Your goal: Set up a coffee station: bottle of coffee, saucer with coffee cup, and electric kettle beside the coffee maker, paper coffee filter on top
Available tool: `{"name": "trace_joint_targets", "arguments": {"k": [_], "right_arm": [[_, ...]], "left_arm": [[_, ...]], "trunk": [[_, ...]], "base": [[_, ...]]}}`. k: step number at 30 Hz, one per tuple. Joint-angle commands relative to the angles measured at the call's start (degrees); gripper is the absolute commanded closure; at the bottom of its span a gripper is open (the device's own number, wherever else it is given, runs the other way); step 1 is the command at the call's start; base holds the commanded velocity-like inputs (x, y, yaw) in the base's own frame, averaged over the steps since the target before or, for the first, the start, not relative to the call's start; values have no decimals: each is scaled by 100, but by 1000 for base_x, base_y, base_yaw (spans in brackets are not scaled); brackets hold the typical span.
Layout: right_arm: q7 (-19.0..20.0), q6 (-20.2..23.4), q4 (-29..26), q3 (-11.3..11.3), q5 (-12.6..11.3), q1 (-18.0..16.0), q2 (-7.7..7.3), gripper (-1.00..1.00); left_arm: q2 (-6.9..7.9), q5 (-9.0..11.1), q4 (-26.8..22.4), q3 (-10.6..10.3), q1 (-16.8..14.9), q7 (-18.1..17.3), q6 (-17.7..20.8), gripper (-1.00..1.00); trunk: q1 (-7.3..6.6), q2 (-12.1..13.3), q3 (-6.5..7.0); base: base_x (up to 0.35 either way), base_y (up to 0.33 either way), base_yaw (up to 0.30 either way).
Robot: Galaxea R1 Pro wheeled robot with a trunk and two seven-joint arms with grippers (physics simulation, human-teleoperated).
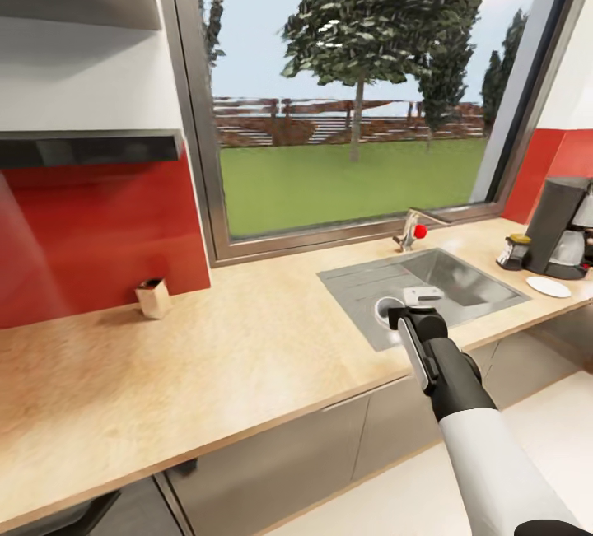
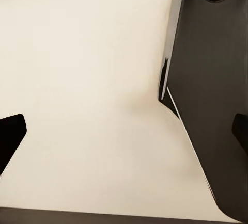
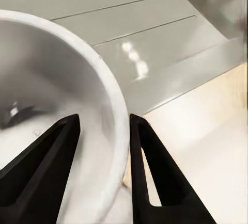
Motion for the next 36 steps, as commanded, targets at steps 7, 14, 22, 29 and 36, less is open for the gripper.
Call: {"name": "trace_joint_targets", "arguments": {"k": [7, 14, 22, 29, 36], "right_arm": [[-15, 32, 3, 18, 19, -6, 2, 100], [-15, 32, 5, 20, 19, -6, 2, 100], [-13, 8, 39, 44, 631, -6, 10, 100], [-8, 5, 41, 45, 685, -6, 11, 100], [-15, 5, 41, 45, 693, -6, 17, 100]], "left_arm": [[-13, -169, -8, 53, 2, 17, 0, -100], [-13, -192, -8, 62, 2, 17, 2, -100], [3, -190, -8, 55, 2, 17, 3, -100], [3, -190, -8, 56, 2, 17, 3, -100], [-13, -190, -8, 54, 2, 17, 3, -100]], "trunk": [[5, -12, -48], [5, -12, -83], [5, -12, -86], [5, -12, -86], [5, -12, -86]], "base": [[149, -269, -204], [149, -269, -171], [149, -269, -12], [149, -270, 0], [147, -269, 0]]}}
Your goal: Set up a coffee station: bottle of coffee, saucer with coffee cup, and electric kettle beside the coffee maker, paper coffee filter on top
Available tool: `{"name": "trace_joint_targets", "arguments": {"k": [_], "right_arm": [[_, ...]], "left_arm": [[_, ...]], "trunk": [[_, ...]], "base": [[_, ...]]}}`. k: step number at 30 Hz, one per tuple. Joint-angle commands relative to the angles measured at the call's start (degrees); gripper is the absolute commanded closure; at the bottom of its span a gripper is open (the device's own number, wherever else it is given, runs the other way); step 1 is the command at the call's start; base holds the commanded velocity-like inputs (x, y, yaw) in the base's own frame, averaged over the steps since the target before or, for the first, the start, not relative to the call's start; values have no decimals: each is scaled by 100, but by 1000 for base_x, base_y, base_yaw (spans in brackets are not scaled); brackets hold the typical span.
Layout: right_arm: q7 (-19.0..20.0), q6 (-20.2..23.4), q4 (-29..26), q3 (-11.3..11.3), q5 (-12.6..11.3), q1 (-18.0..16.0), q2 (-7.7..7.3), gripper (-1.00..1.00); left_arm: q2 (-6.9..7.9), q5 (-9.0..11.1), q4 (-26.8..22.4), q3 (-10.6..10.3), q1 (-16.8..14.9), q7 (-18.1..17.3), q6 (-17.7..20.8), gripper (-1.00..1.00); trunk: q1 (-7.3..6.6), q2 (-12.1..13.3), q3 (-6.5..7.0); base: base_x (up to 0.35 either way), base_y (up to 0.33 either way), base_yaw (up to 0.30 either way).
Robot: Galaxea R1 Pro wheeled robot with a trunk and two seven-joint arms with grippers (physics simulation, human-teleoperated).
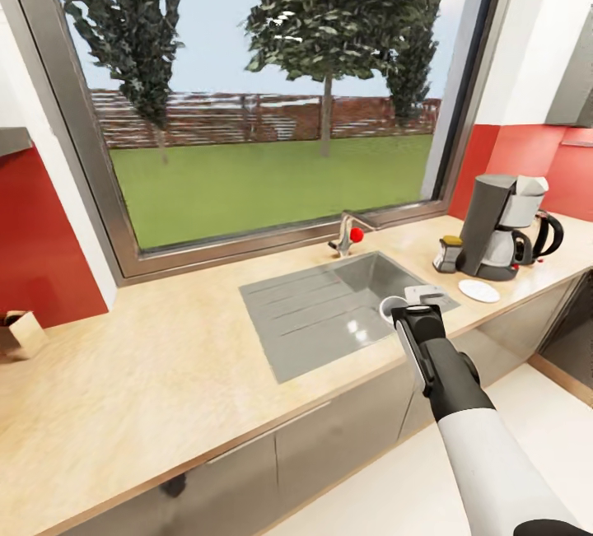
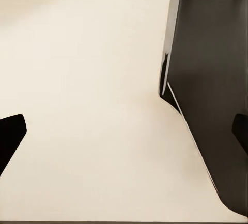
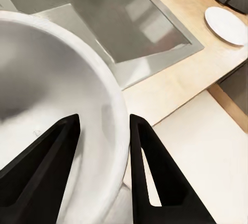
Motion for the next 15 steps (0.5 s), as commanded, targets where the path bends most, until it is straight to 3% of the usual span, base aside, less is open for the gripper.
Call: {"name": "trace_joint_targets", "arguments": {"k": [1, 15], "right_arm": [[11, 42, -3, 8, 57, -5, 1, 100], [11, 42, -3, 8, 58, -5, 2, 100]], "left_arm": [[-1, -59, -5, 48, 0, 12, -13, -100], [-4, -59, -5, 52, 0, 12, -13, -100]], "trunk": [[5, -12, -11], [5, -12, -11]], "base": [[140, -269, 0], [138, -269, 0]]}}
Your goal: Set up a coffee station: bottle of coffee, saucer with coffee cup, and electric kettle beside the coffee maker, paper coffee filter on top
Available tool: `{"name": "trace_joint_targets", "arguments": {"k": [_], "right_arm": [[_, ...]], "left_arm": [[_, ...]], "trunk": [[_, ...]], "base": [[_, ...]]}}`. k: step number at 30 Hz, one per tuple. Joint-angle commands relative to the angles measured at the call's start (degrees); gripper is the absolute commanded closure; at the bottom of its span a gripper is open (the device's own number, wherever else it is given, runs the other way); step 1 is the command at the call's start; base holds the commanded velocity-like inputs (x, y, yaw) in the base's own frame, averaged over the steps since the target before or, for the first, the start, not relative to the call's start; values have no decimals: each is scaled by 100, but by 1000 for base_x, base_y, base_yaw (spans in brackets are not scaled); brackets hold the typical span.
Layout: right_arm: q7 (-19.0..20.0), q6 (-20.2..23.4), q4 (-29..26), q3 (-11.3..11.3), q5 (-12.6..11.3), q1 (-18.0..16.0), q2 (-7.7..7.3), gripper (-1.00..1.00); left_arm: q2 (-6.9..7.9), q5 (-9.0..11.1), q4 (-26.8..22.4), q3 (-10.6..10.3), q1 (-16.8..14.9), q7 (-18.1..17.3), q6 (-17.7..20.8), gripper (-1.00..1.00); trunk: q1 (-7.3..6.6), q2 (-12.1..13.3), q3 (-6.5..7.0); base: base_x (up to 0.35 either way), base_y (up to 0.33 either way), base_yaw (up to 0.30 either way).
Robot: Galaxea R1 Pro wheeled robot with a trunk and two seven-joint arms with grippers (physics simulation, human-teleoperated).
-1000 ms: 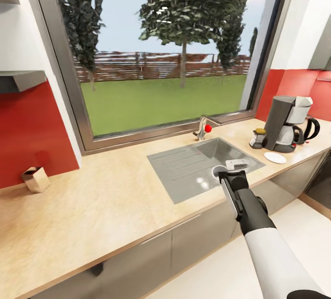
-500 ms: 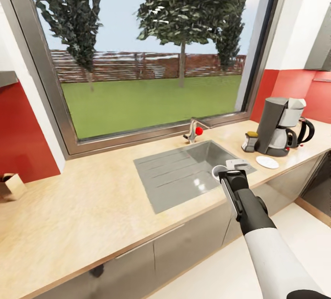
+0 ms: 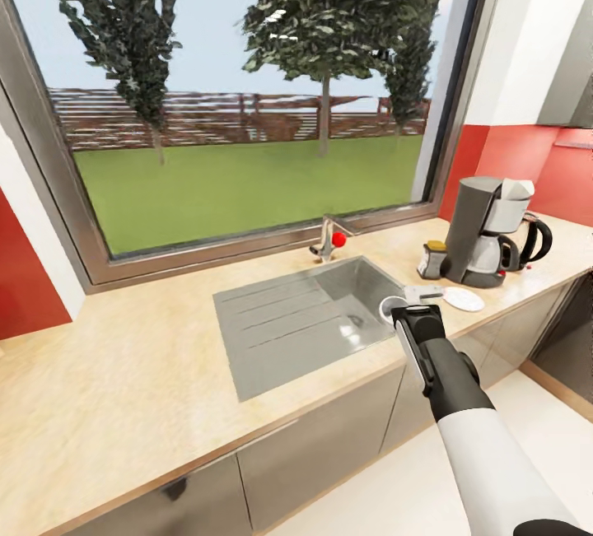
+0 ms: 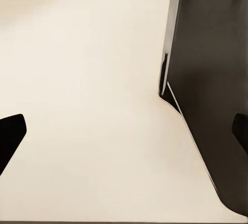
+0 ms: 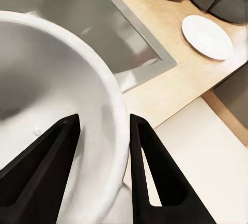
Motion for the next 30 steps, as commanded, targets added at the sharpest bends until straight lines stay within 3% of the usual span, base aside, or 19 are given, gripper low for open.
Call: {"name": "trace_joint_targets", "arguments": {"k": [1, 30], "right_arm": [[11, 41, -3, 8, 55, -5, 0, 100], [11, 43, 23, 9, 63, -5, 0, 100]], "left_arm": [[-1, -59, -5, 50, 0, 12, -13, -100], [-6, -59, -5, 44, 0, 16, -13, -100]], "trunk": [[5, -12, -11], [5, -12, -11]], "base": [[138, -269, 0], [123, -269, 0]]}}
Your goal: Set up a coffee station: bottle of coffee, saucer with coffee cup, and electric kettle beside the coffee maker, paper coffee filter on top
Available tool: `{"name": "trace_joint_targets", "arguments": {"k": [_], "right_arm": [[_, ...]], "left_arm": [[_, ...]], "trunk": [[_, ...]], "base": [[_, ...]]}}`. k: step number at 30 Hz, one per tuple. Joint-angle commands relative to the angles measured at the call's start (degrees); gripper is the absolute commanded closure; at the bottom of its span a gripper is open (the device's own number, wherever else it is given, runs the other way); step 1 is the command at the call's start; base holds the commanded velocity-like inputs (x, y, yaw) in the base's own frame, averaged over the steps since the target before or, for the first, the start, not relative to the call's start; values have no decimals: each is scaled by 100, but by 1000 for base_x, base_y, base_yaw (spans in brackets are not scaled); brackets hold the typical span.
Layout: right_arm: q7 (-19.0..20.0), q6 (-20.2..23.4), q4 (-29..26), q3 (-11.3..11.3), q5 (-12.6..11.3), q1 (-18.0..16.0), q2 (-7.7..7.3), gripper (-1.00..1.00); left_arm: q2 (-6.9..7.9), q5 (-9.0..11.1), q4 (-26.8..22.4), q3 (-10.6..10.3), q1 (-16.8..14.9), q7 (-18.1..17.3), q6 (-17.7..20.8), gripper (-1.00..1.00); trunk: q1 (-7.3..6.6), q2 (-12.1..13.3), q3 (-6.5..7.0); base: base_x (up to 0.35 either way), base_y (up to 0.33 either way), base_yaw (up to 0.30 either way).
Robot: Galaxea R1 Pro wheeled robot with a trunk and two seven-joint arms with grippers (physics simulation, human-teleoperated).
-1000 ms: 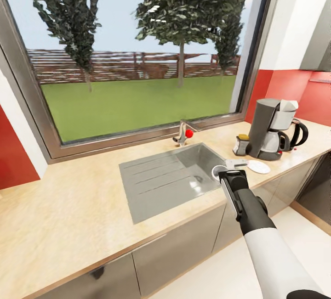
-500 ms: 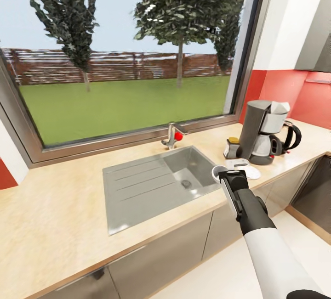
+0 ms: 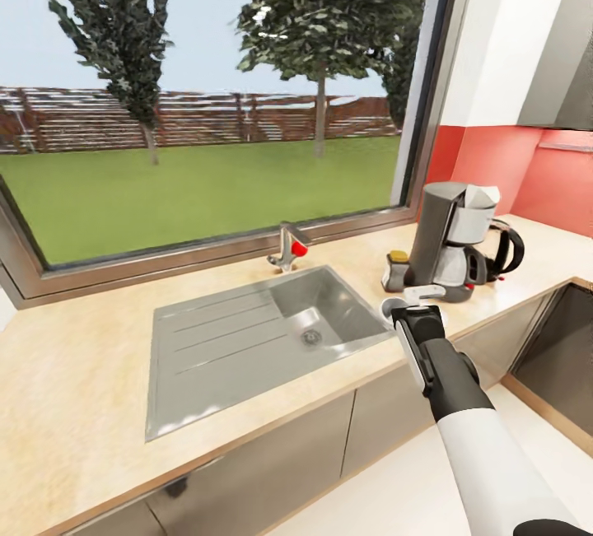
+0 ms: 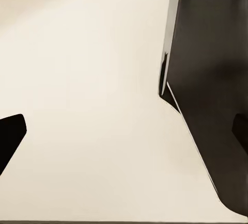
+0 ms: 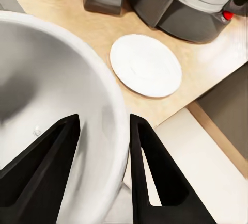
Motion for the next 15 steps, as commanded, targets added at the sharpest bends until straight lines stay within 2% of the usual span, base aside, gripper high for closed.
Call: {"name": "trace_joint_targets", "arguments": {"k": [1, 10, 15], "right_arm": [[10, 41, -3, 10, 53, -5, 1, 100], [10, 47, 17, 10, 61, -5, -1, 100], [-29, 48, 269, 16, 69, -5, -1, 100]], "left_arm": [[-1, -58, -6, 51, 0, 12, -13, -100], [4, -58, -6, 57, 0, 10, -13, -100], [20, -53, -6, 57, 0, 17, -12, -100]], "trunk": [[4, -11, -11], [4, -11, -11], [4, -11, -11]], "base": [[92, -269, 0], [103, -269, 0], [167, -252, 0]]}}
